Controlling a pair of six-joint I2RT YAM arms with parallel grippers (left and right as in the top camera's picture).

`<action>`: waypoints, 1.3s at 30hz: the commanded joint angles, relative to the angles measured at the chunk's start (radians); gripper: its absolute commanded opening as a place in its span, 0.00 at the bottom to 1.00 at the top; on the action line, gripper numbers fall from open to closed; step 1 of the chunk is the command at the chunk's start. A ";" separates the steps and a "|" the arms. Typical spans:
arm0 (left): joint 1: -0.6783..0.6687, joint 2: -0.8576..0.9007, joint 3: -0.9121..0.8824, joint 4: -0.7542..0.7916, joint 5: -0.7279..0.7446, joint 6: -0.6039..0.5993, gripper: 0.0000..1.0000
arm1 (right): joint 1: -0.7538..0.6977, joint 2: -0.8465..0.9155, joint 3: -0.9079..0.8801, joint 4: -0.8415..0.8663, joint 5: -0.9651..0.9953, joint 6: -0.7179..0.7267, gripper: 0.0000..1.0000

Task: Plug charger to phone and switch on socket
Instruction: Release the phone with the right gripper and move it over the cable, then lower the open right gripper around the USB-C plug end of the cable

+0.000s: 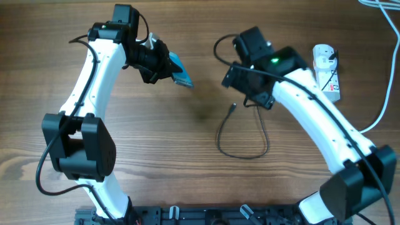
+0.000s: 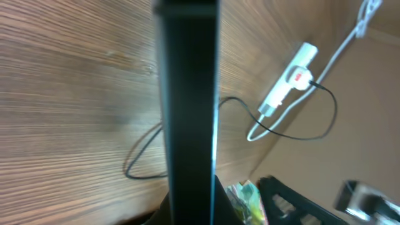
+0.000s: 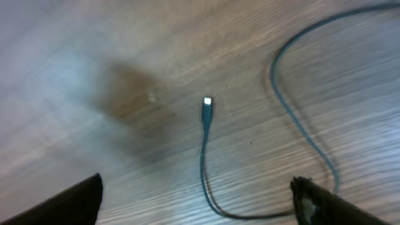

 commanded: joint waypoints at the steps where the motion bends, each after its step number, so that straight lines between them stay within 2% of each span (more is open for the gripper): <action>1: -0.001 -0.033 0.001 -0.014 -0.043 0.021 0.04 | 0.004 0.040 -0.127 0.094 -0.128 -0.017 0.81; 4: -0.001 -0.033 0.001 -0.016 -0.043 0.021 0.04 | 0.004 0.059 -0.209 0.179 -0.184 -0.019 0.70; 6: -0.001 -0.033 0.001 -0.016 -0.047 0.021 0.04 | 0.004 0.069 -0.255 0.223 -0.190 -0.019 0.66; 8: -0.001 -0.033 0.001 -0.016 -0.046 0.021 0.04 | 0.004 0.072 -0.286 0.257 -0.190 -0.019 0.53; 9: -0.001 -0.033 0.001 -0.016 -0.046 0.021 0.04 | 0.004 0.073 -0.296 0.274 -0.190 -0.019 0.51; 15: -0.001 -0.033 0.001 -0.016 -0.046 0.020 0.04 | 0.004 0.102 -0.301 0.296 -0.195 -0.045 0.51; 24: -0.001 -0.033 0.001 -0.016 -0.046 0.021 0.04 | 0.004 0.246 -0.225 0.275 -0.183 -0.045 0.50; 31: -0.001 -0.033 0.001 -0.012 -0.046 0.020 0.04 | 0.004 0.262 -0.183 0.261 -0.148 -0.043 0.50; 36: -0.001 -0.033 0.001 -0.005 -0.046 0.020 0.04 | 0.005 0.283 -0.184 0.256 -0.141 -0.027 0.41; 39: -0.001 -0.033 0.001 -0.005 -0.046 0.021 0.04 | 0.005 0.315 -0.184 0.256 -0.142 -0.016 0.39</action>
